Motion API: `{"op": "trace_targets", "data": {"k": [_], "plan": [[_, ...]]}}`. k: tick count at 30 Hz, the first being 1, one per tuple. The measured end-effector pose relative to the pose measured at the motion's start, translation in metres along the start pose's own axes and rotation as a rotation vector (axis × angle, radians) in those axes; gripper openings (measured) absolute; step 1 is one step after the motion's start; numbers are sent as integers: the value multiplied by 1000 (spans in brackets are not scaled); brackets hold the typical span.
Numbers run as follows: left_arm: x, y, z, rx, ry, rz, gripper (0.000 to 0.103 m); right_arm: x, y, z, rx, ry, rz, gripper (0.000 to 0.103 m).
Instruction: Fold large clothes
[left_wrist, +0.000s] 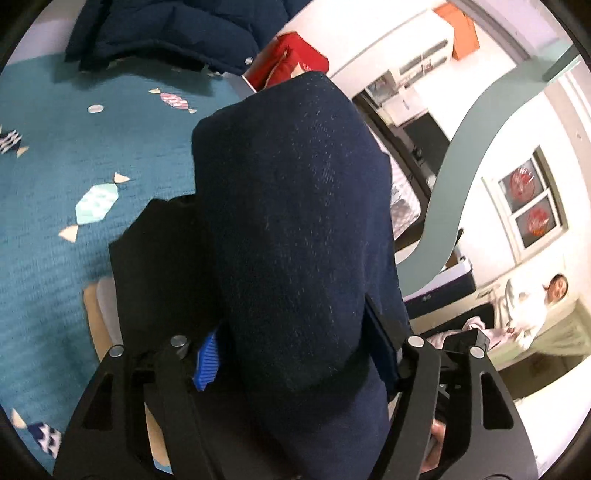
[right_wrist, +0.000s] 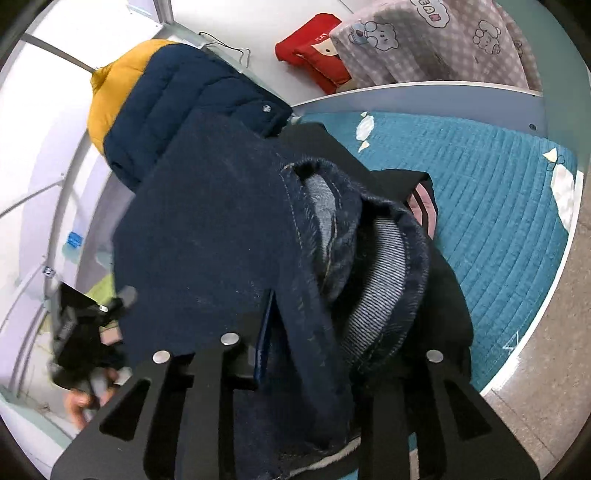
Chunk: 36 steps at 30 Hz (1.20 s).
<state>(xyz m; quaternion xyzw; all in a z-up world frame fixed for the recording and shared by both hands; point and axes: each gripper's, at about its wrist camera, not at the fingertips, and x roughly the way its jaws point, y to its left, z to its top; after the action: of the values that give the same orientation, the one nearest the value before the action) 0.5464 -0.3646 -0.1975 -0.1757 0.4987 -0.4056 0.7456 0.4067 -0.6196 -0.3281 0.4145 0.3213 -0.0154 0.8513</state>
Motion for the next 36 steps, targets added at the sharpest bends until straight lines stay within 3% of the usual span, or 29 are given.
{"op": "trace_targets", "data": {"k": [5,8,9,10,11,13,15,17,21,23,25,26,28,31,33,36], "plan": [[1,26,17,-83,0,10,68,22,-8,14,29,17,35,29],[-3,42,25,-120,-2,24,69,31,4,12,0,15,-6,41],[-5,45,27,-129,-1,31,72,29,8,10,-16,2,-31,44],[-7,45,28,-122,-5,72,85,24,13,8,-31,-4,-41,43],[-8,46,32,-106,-8,120,91,16,20,5,-61,-12,-48,43],[-8,50,31,-91,-2,115,93,-1,30,1,-130,-24,-75,44],[-8,51,30,-101,11,93,93,-20,41,-4,-191,-42,-171,50],[-9,46,29,-81,13,101,93,-47,51,-9,-260,-91,-272,51],[-18,31,34,-37,22,115,93,-79,80,-22,-373,-191,-369,51],[-30,26,39,-23,-18,142,93,-72,91,-22,-407,-184,-277,51],[-49,21,45,-16,-62,159,93,-43,96,-25,-402,-68,-145,47],[-57,17,47,-12,-79,171,93,-21,93,-26,-385,-4,-146,45],[-77,1,51,41,-144,199,93,16,80,-29,-327,86,-137,45],[-91,-44,49,231,-186,181,93,34,64,-31,-257,96,-90,46],[-82,-70,45,350,-174,178,93,38,64,-30,-249,97,-78,46],[-42,-94,39,488,-83,261,93,45,76,-32,-280,108,-104,46]]}}
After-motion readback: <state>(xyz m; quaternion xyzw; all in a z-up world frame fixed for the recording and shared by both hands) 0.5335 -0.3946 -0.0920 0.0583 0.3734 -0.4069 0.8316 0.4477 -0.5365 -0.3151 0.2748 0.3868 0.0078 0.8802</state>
